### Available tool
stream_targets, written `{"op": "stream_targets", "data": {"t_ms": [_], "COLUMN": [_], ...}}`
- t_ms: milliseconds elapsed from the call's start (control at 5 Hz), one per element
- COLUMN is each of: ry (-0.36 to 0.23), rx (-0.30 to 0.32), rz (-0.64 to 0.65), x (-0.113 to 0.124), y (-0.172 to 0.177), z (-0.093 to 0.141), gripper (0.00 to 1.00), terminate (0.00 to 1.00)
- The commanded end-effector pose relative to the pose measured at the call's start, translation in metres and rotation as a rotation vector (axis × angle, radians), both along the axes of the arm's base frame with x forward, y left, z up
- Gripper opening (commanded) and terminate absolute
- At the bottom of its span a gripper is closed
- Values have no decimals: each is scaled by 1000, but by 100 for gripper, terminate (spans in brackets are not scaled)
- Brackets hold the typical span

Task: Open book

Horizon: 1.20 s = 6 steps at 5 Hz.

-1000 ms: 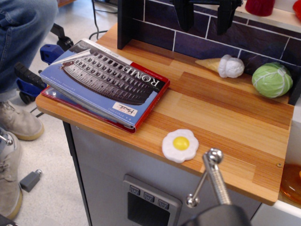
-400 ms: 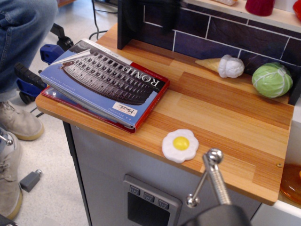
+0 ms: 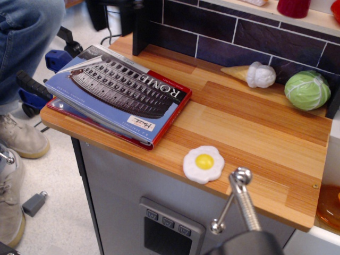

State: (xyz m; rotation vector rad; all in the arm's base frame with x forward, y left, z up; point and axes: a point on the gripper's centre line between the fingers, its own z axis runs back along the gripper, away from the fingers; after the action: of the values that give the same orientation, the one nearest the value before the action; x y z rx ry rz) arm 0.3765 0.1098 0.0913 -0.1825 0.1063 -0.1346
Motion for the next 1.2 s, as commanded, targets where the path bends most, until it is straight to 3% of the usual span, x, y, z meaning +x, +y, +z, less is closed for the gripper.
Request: {"op": "stream_targets", "data": {"t_ms": [0,200,400,1000], "ry": [-85,-74,-106,-128], "rx": [82,70,22,-38], "rz": [-52,-68,-22,18], "x": [-3,-8,-8,-5], "y": [40,39,37,10], "z": [3,-4,-19,-9], "gripper": [100,100,100,100], "terminate": [0,0,0,0]}}
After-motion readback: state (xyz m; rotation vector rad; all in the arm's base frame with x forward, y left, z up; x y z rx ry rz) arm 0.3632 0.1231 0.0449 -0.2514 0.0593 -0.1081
